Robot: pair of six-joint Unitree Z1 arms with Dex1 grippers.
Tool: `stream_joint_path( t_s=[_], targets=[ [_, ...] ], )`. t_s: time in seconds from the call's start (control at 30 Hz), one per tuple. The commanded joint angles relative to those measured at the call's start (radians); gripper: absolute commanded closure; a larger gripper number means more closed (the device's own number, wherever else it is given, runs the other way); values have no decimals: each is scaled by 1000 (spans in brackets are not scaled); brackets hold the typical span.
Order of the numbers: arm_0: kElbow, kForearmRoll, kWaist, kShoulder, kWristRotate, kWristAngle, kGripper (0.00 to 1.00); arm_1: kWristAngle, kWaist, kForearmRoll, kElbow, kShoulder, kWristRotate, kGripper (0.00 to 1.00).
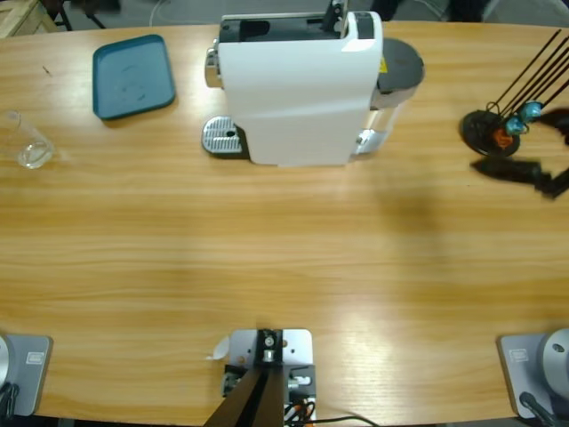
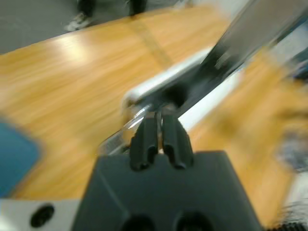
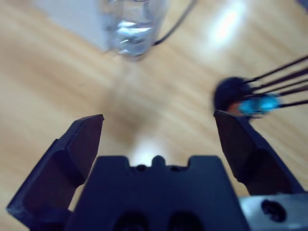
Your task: Pour coffee
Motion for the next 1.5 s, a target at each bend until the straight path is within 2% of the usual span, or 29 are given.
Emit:
stream_joint_path(
  t_s=[0.03, 0.13, 0.27, 0.3, 0.43, 0.63, 0.7, 0.93, 1.03, 1.2, 1.33, 1.5],
  targets=[
    [205, 97, -84, -178, 228, 360, 0, -126, -254, -113, 34, -12, 96, 147],
    [319, 82, -84, -299, 231, 285, 0, -137, -325, -190, 98, 1, 145, 147],
    [413, 69, -84, -240, 239, 295, 0, -55, -463, -399, 250, 18, 179, 190],
    [419, 72, -84, -232, 239, 294, 0, -32, -483, -429, 269, 26, 176, 237],
    [410, 78, -84, -226, 238, 291, 0, 24, -504, -567, 356, 93, 173, 314],
    [374, 79, -96, -225, 238, 289, 0, 69, -521, -775, 436, 242, 158, 322],
    [364, 79, -96, -222, 237, 288, 0, 69, -532, -827, 449, 268, 135, 394],
    [362, 79, -98, -213, 237, 289, 0, 72, -559, -913, 463, 344, 110, 413],
    [364, 79, -104, -209, 236, 289, 0, 77, -577, -937, 468, 344, 92, 513],
    [358, 79, -119, -197, 236, 289, 0, 102, -602, -964, 470, 346, 73, 535],
    [354, 79, -126, -190, 236, 289, 0, 116, -602, -977, 473, 358, 53, 653],
    [354, 79, -130, -192, 236, 289, 0, 115, -603, -977, 474, 364, 52, 653]
  ],
)
